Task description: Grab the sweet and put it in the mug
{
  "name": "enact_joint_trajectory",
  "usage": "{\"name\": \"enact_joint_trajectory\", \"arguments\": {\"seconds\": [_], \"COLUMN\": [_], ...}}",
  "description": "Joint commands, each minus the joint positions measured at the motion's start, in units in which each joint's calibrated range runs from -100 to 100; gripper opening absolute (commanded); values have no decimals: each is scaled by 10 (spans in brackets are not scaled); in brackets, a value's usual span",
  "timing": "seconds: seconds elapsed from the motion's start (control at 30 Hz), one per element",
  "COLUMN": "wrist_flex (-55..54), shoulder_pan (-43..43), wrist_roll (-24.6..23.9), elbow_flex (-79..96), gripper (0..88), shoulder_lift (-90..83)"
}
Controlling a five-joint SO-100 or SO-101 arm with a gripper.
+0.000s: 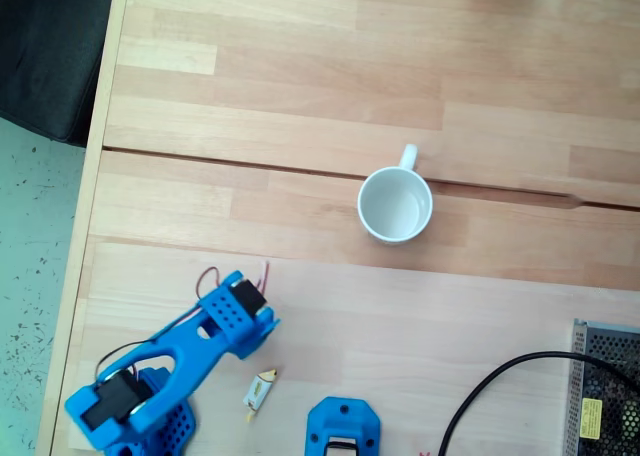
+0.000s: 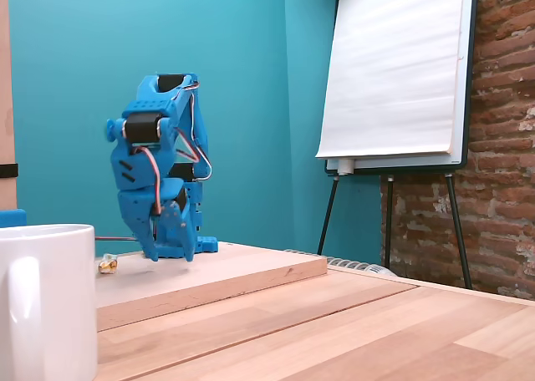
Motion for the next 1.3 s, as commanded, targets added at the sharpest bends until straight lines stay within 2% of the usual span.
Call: {"name": "enact_joint_trajectory", "arguments": {"seconds": [0.0,0.13,0.53,1.27], "wrist_flex": [8,8,7,6], "shoulder_pan": [-12,-10,19,220], "wrist_roll": [33,73,143,237], "elbow_flex": [14,65,137,56], "gripper": [218,218,218,219], "shoulder_lift": [-89,-157,-265,-264]}}
